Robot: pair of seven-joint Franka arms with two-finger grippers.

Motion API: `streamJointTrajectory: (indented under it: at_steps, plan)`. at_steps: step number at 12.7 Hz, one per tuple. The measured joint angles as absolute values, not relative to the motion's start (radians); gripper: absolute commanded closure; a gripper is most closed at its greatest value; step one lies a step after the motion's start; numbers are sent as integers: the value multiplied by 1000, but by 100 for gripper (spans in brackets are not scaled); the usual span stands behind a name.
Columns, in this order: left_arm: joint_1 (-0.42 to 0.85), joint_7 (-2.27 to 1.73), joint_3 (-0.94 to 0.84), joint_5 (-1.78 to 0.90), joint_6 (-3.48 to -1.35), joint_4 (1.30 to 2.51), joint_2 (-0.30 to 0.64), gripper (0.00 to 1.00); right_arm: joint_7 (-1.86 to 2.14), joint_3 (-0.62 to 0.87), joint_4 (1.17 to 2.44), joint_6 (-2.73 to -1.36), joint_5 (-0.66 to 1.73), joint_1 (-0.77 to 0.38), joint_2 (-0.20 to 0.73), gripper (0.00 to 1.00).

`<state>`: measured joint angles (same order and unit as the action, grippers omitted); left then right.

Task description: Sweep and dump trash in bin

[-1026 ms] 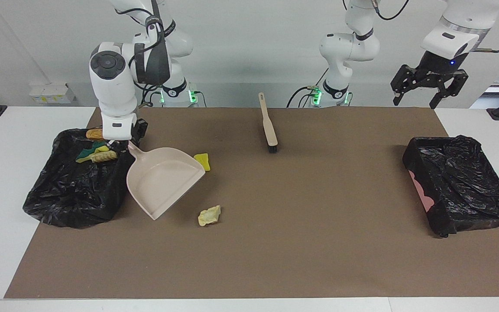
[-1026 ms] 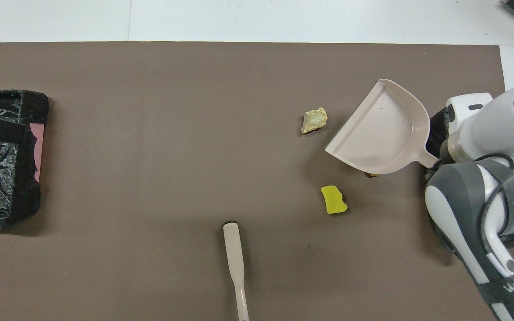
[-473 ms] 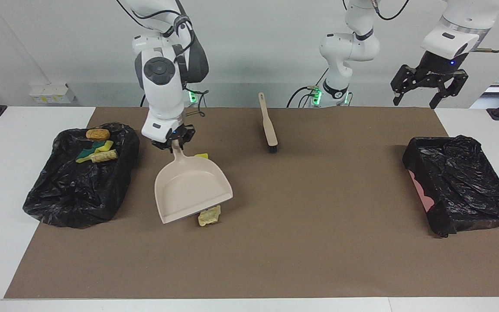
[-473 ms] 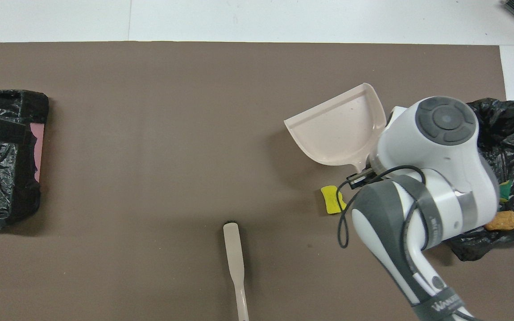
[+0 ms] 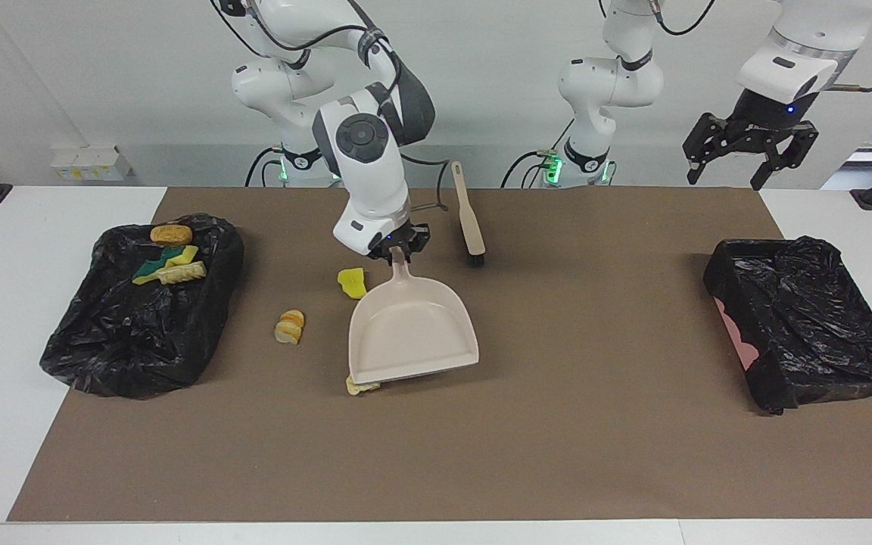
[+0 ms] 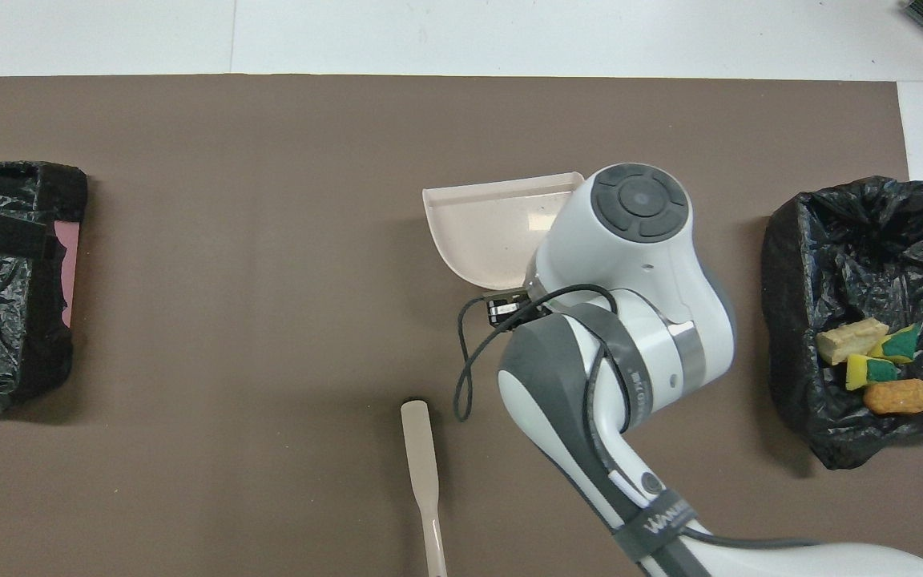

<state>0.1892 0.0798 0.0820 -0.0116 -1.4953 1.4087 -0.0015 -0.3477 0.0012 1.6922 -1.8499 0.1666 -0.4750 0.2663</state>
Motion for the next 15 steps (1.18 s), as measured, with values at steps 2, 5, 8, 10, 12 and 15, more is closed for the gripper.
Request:
streamJointTrajectory:
  at_steps: [2,5,8,10,12,15]
  plan:
    - [189,80,82,-12,-1495,1409,-2,0,-459,1,1612,-1847,173,-523,354,100]
    - [189,80,82,-12,-1495,1409,-2,0,-529,1,1512,-1847,178,-550,462,100]
    - [189,80,82,-12,-1495,1409,-2,0,-530,-4,1459,-1846,191,-546,515,100]
    - [189,80,82,-12,-1495,1409,-2,0,-530,-6,1433,-1846,191,-545,546,100]
    - [189,80,82,-12,-1495,1409,-2,0,-530,-6,1406,-1848,192,-544,587,100]
    - [189,80,82,-12,-1495,1409,-2,0,-530,-6,1365,-1853,195,-545,639,1]
